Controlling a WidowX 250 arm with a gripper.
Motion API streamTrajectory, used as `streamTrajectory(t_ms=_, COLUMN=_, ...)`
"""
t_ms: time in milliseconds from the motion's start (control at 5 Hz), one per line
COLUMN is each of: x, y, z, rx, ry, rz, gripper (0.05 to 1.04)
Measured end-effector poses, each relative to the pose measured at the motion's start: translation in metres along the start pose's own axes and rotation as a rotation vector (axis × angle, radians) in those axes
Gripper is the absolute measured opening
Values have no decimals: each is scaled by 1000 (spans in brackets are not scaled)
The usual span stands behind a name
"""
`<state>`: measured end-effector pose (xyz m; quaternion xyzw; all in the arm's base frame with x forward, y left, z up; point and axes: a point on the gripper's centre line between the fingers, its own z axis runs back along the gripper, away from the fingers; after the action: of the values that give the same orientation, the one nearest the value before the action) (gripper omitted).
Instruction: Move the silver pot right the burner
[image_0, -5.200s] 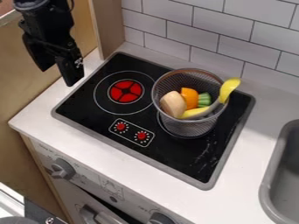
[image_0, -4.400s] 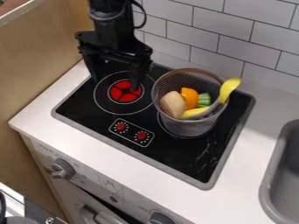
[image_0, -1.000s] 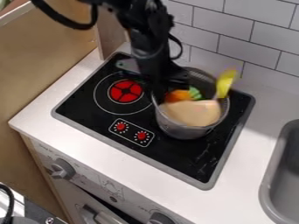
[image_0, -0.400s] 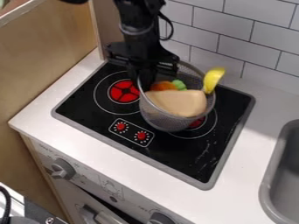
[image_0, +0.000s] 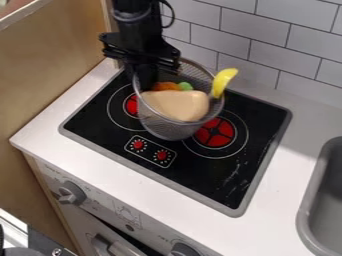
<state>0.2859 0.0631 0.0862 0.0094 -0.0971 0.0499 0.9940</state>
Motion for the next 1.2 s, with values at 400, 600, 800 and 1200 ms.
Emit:
streamTrajectory(t_ms=400, x=0, y=31, z=5, rx=-7, ry=-46, rz=-116, gripper=56)
streamTrajectory(t_ms=600, x=1, y=44, z=6, rx=-10, ry=-77, rz=-170, gripper=56)
streamTrajectory(t_ms=800, x=11, y=54, z=-1, rx=-17, ry=-123, rz=-192, gripper=56)
streamTrajectory(t_ms=1200, x=29, y=66, z=-20, rx=-47, ry=-172, rz=-240, gripper=56)
